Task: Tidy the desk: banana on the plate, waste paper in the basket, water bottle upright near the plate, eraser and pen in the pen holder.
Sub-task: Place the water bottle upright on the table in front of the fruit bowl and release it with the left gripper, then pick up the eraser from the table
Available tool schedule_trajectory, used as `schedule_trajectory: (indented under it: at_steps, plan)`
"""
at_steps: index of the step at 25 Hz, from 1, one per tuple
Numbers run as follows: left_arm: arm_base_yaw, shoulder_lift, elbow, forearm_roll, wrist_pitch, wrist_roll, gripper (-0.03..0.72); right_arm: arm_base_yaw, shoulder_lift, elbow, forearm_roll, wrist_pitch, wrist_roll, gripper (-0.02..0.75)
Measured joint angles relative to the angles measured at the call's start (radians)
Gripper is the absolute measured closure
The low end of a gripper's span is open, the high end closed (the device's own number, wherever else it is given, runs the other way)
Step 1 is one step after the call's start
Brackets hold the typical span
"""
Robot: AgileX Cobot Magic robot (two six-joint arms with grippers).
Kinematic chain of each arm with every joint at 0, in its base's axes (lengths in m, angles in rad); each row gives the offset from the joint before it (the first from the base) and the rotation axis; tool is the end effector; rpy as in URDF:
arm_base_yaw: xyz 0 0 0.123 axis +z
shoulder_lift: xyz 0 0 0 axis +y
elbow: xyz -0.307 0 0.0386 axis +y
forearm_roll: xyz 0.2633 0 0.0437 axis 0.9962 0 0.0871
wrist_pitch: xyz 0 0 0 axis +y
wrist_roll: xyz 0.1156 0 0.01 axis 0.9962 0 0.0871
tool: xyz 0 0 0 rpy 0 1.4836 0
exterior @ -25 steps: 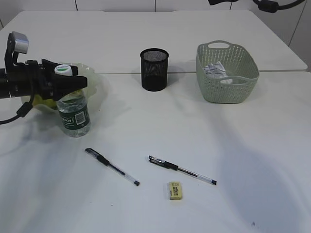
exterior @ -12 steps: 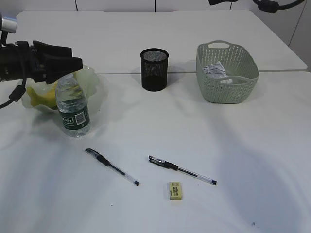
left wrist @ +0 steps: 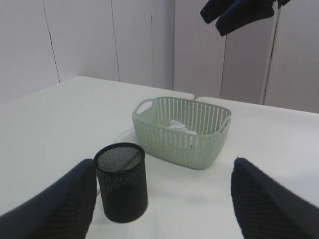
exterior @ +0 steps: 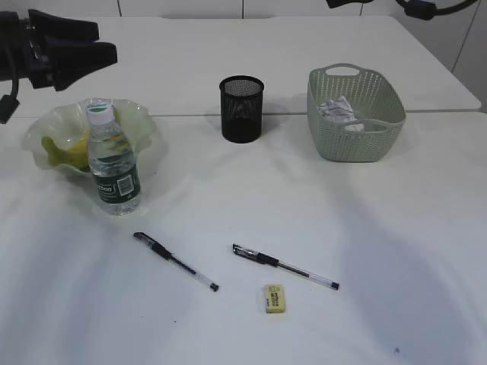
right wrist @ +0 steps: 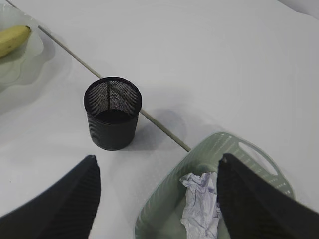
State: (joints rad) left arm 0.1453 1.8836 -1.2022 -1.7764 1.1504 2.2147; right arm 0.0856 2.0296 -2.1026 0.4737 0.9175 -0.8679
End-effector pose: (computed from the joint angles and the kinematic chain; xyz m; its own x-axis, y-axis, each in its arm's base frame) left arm 0.4252 -0.0426 0.2628 -0.0232 0.0740 -0.9970 0.8232 0.5673 0.0230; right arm 0.5071 0.0857 0.3742 -0.3513 -0.5317 -0.7706 -0.6445 0.7344 -0.2129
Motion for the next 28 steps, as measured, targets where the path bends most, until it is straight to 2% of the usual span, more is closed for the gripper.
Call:
schedule_trajectory:
  at_steps: [12, 19, 23, 28]
  plan:
    - [0.002, -0.177, -0.018, 0.002, -0.018, -0.075, 0.096, 0.0, 0.0, 0.0, 0.036, 0.0, 0.004, 0.2]
    - [0.002, -0.212, -0.018, 0.005, -0.014, -0.093, 0.16, 0.0, 0.0, 0.0, 0.061, 0.0, 0.051, 0.2]
    - [0.002, -0.214, -0.018, 0.007, 0.009, -0.097, 0.17, 0.0, 0.0, 0.0, 0.07, 0.02, 0.093, 0.2]
    - [0.002, -0.219, -0.018, 0.009, 0.019, -0.172, 0.195, 0.0, 0.0, 0.0, 0.059, 0.096, 0.186, 0.2]
